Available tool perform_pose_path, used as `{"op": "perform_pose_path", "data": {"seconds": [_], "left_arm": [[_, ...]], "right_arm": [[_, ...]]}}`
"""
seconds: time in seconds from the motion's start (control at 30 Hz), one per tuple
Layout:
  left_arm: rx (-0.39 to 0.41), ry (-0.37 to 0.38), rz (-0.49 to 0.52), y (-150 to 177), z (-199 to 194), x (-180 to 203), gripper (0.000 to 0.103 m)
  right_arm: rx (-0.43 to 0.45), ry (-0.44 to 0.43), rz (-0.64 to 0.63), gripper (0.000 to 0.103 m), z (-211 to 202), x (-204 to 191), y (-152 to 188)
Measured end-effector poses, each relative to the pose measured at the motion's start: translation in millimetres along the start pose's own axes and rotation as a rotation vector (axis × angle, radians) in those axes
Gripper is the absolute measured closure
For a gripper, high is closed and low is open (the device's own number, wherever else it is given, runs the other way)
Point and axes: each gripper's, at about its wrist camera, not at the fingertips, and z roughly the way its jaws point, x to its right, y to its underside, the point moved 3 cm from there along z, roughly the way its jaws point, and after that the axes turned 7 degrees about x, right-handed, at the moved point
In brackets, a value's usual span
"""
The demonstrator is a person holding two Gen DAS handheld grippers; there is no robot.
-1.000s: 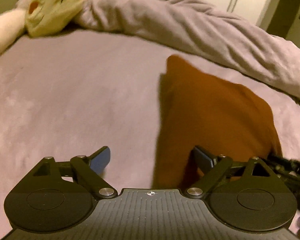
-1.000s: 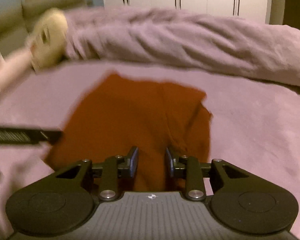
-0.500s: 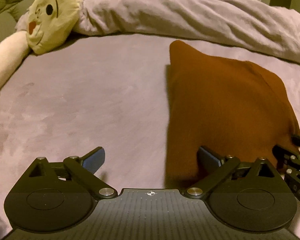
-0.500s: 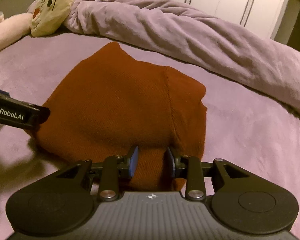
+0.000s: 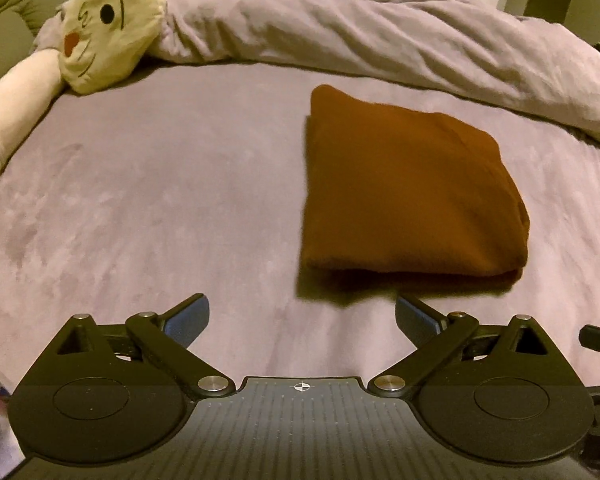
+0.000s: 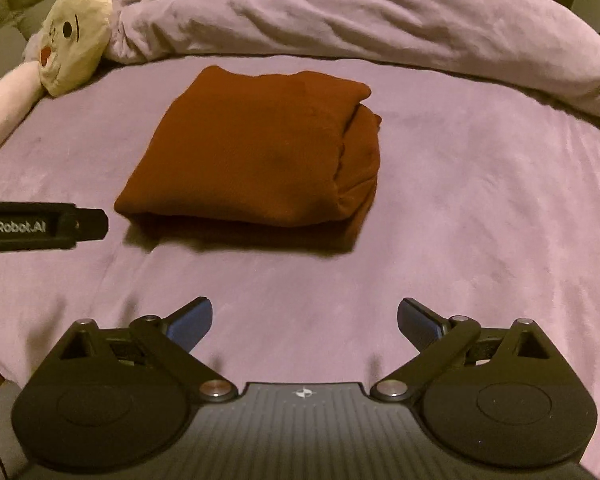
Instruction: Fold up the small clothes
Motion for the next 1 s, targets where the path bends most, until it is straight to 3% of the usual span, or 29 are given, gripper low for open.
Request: {"op": "perform_pose_path", "data": {"seconds": [0.13,0.37,1.0], "left_arm": [[0.001,-0.026,0.035,-0.2,-4.7,3.3,0.001],[-0.008,-0.056,0.051,-1.9,-6.5,-1.9,0.000],[-0.043,-0.025,0.064,0.8,-7.6,2.9,0.000]], "right_arm": [[-0.080,0.047,-0.017,0.004,0.2,-11.8,-8.8],[-0.075,0.042,0.020,0.004,-5.9,-15.9,-15.3],[-0.086,0.072,0.049,0.004,-5.6,-12.9,-23.7]]}}
